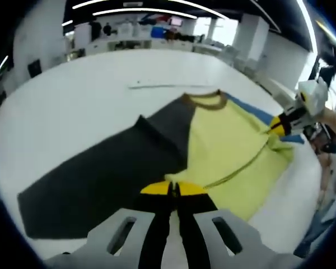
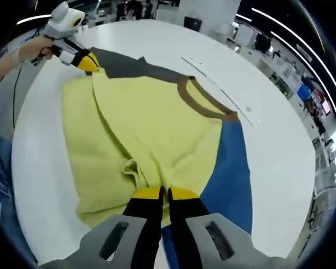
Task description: Fold the garment on the visible template until the final outline fits inside the template.
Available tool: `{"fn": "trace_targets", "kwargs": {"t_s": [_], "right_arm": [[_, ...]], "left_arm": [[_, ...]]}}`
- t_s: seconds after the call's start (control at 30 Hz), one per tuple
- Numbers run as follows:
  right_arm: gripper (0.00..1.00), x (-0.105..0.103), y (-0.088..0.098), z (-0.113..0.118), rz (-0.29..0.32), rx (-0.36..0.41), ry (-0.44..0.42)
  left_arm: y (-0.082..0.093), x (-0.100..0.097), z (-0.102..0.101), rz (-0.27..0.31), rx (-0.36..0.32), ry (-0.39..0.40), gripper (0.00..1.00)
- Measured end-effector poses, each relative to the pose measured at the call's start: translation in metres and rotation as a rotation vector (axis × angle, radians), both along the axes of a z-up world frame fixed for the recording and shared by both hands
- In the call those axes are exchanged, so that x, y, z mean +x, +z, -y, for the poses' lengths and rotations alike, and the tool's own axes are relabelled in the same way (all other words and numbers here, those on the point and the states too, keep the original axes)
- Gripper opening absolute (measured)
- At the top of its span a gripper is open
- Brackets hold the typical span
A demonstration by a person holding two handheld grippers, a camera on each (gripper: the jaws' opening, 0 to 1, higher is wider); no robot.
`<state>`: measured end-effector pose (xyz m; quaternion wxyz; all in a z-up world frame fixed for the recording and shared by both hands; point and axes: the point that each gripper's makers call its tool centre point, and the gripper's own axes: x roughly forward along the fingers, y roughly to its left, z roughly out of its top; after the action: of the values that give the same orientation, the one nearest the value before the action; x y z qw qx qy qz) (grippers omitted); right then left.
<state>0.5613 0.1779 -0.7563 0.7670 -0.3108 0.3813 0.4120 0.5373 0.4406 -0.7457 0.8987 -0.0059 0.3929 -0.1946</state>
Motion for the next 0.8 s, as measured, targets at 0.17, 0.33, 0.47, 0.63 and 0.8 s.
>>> {"fn": "trace_targets", "kwargs": {"t_s": [0.17,0.33,0.47,0.63,0.8], "right_arm": [[0.04,0.002,-0.003,0.001,-0.008,0.01,-0.011],[0.04,0.003,-0.004,0.0,-0.008,0.005,-0.007],[0.04,0.004,-0.005,0.001,-0.013,0.034,-0.029],[0.04,0.004,-0.005,0.0,-0.006,0.047,-0.041],[0.04,0.006,-0.005,-0.001,-0.012,0.066,-0.056]], "left_arm": [[-0.002,0.001,0.0,-0.003,-0.001,0.006,0.0],[-0.006,0.001,0.001,-0.024,-0.001,-0.009,0.0],[-0.012,0.003,0.003,-0.029,0.045,-0.039,0.0],[-0.013,0.005,0.001,-0.028,0.038,-0.032,0.0],[-0.013,0.009,-0.002,-0.021,0.036,-0.025,0.0]]}}
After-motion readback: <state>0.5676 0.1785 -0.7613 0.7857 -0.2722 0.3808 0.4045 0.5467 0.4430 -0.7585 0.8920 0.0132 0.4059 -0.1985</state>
